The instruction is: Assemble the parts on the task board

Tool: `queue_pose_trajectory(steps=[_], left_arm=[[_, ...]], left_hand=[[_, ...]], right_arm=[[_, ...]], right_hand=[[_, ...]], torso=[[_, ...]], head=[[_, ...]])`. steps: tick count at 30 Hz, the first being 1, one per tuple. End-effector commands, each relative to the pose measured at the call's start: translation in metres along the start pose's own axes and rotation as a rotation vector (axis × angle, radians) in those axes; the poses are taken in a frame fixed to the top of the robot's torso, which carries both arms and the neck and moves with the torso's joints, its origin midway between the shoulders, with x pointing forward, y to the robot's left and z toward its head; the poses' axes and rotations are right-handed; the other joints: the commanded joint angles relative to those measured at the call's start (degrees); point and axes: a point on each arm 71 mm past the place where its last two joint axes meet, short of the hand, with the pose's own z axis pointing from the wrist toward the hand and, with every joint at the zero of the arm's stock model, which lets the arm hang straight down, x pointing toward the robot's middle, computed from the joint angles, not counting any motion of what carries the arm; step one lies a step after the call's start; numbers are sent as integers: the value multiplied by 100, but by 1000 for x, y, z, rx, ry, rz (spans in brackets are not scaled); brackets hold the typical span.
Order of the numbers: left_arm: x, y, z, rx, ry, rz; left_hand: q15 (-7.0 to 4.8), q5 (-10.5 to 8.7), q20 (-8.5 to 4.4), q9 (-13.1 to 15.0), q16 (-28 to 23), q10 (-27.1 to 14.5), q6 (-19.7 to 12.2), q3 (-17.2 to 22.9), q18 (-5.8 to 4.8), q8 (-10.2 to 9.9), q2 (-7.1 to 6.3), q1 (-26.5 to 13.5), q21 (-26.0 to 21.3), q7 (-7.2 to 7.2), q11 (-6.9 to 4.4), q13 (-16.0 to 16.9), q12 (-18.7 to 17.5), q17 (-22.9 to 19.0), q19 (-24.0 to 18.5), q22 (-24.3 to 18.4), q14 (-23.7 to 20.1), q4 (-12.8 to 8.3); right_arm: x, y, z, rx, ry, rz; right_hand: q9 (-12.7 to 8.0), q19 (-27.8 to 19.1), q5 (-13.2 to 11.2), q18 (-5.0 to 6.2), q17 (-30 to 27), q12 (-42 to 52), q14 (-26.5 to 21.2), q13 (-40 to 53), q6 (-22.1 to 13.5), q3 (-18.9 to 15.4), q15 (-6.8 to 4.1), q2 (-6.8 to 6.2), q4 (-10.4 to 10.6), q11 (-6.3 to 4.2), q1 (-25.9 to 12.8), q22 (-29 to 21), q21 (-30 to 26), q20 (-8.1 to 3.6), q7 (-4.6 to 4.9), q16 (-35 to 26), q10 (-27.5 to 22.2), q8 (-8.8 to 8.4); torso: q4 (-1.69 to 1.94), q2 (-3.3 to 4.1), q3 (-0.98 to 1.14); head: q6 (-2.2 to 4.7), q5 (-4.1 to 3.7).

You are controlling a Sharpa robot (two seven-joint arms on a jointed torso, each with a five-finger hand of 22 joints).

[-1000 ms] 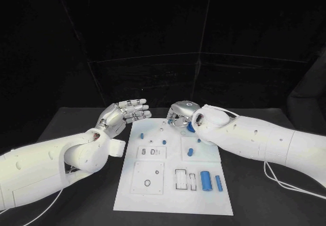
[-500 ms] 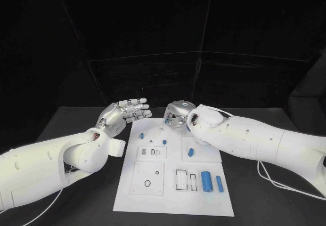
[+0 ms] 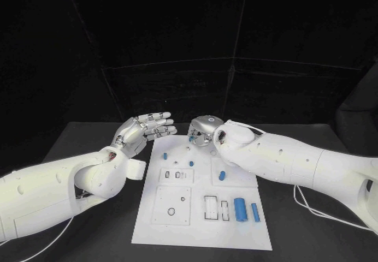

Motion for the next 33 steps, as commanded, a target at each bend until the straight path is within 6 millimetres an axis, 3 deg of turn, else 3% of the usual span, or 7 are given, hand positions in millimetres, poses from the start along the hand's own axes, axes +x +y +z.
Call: queue_pose_trajectory(steps=[1, 10, 15, 20, 23, 33], left_arm=[[3, -2, 1, 15, 17, -6], [3, -3, 2, 16, 19, -6], [3, -3, 2, 16, 19, -6], [3, -3, 2, 14, 20, -6], [3, -3, 2, 14, 19, -5], [1, -5, 2, 15, 15, -2]], left_hand=[[-14, 17, -2, 0, 30, 36, -48, 37, 105, 21, 8, -63, -40, 484, -5, -3, 28, -3, 51, -7, 46, -7], [-14, 17, -3, -1, 31, 35, -50, 57, 105, 25, 7, -64, -42, 484, -5, -3, 29, -4, 53, -7, 45, -6], [-14, 17, -3, -1, 31, 35, -50, 57, 105, 25, 7, -64, -42, 484, -5, -3, 29, -4, 53, -7, 45, -6], [-13, 17, -2, -1, 31, 34, -52, 62, 105, 27, 4, -71, -43, 486, -4, -4, 29, -4, 53, -8, 44, -3], [-12, 16, -2, -1, 32, 33, -56, 72, 105, 32, -4, -86, -45, 488, -2, -4, 30, -4, 54, -8, 42, 7], [-12, 16, -2, -1, 32, 33, -56, 72, 105, 32, -4, -86, -45, 488, -2, -4, 30, -4, 54, -8, 42, 7]], right_arm=[[-1, 1, 2, 3, -2, -12], [-1, 1, 5, 27, -15, -26], [-1, 2, 6, 30, -11, -29], [-2, 3, 6, 30, -28, -27], [-3, 2, 5, 29, -42, -21], [-10, -9, -13, 24, -98, 16]], right_hand=[[-3, -15, 33, -16, 7, -27, -19, -4, -43, 48, 35, -15, 16, 10, -50, 9, 36, 21, -17, 29, -51, -2], [-3, -14, 31, -16, 7, -28, -19, -4, -50, 65, 37, -34, 26, 12, -64, 10, 39, 23, -16, 34, -57, -3], [-10, -30, 13, -16, -38, -50, -36, -11, -134, 119, 60, -166, 84, 37, -152, -15, 32, 38, 6, 30, -152, -18], [-17, -192, -2, 28, -350, -56, -140, -16, -564, 0, 148, -426, 227, 154, -276, -318, -154, 124, 88, -148, -738, -26], [-13, -214, -15, 38, -524, -39, -189, -8, -792, -158, 165, -497, 319, 175, -261, -405, -227, 153, 93, -254, -982, -24], [21, -150, 175, 43, -378, 109, -139, 17, -667, -308, 159, -471, 449, 170, -136, -459, -260, 162, 104, -138, -956, 48]], torso=[[-6, -3, -5], [-5, 5, -8], [-9, 3, -12], [-14, 5, -12], [-15, 4, -10], [-35, -5, -7]], head=[[-11, 7], [-15, 9], [-23, 15], [-36, 28], [-40, 29], [-34, 19]])
